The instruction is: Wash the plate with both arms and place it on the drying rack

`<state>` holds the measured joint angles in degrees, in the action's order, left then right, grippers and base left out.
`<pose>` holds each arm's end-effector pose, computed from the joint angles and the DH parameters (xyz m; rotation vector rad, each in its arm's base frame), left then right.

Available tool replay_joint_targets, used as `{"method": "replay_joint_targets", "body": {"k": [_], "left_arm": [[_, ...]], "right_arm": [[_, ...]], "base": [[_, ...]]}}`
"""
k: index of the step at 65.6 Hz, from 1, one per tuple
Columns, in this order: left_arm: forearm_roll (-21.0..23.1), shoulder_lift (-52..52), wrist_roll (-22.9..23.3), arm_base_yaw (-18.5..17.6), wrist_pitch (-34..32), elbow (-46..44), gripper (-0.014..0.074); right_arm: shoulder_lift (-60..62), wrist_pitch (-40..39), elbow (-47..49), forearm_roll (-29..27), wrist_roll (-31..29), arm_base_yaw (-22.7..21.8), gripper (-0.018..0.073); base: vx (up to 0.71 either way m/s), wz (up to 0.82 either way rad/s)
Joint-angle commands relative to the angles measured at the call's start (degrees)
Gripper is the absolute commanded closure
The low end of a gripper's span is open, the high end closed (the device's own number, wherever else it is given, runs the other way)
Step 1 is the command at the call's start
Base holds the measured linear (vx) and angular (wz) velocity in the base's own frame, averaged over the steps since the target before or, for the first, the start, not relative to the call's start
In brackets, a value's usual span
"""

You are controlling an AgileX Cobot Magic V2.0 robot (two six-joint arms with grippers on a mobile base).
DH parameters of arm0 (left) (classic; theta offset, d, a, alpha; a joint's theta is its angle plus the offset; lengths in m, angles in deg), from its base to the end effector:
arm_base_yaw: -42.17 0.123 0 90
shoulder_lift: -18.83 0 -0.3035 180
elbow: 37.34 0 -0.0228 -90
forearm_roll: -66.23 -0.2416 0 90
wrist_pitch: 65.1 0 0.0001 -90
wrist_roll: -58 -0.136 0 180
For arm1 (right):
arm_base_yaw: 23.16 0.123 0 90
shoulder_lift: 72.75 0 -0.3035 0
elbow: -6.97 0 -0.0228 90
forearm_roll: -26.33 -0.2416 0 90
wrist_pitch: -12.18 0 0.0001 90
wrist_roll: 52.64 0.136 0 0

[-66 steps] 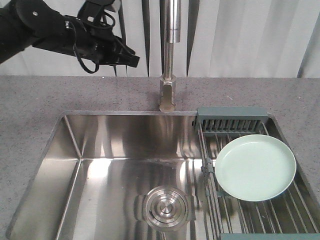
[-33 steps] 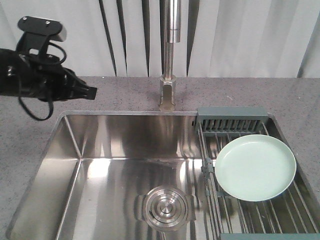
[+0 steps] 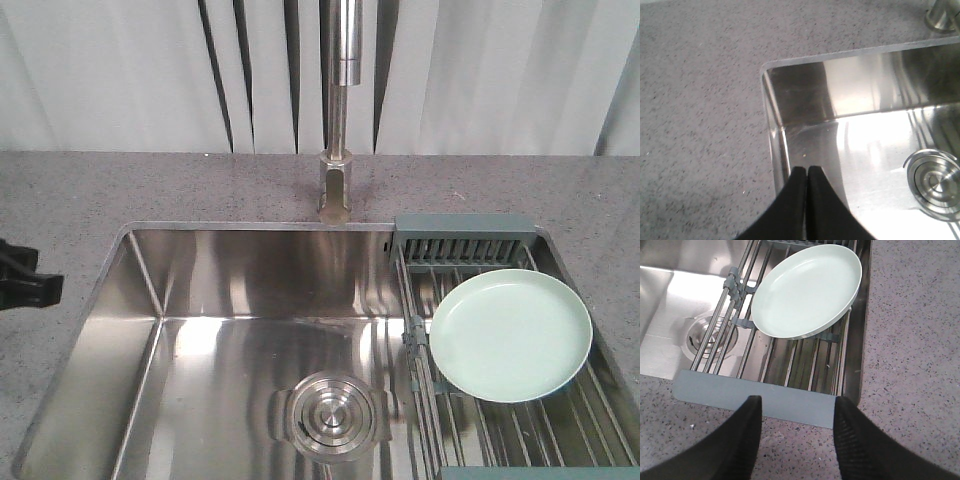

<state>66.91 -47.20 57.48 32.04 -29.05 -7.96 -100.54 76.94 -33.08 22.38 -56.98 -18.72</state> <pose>0.2176 -0.0398 0.3101 0.2057 2.2871 -0.0997 0.0458 0.0121 0.2849 -0.1747 2.3066 0.0880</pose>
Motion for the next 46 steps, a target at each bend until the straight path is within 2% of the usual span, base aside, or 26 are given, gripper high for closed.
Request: {"method": "replay_joint_targets", "body": {"k": [1,15,33,46], "left_arm": [[-2.78,3.82,3.07,0.19,-0.96,0.65,0.0603],[-4.93,10.78,7.61,0.19,1.04,4.92,0.0603],[-4.93,19.06,9.26,0.19,2.43,9.52,0.0603],[-4.93,21.13,9.02,0.19,2.56,11.44,0.0603]], "right_arm": [[-0.58,-3.33,1.31,0.24,-0.19,-0.02,0.0230],[-0.58,-3.33,1.31,0.24,-0.19,-0.02,0.0230],[-0.58,-3.33,1.31,0.30,-0.19,-0.02,0.0230],[-0.58,-3.33,1.31,0.30,-0.19,-0.02,0.0230]], "base": [[0.00,0.00],[0.00,0.00],[0.00,0.00],[0.00,0.00]]}}
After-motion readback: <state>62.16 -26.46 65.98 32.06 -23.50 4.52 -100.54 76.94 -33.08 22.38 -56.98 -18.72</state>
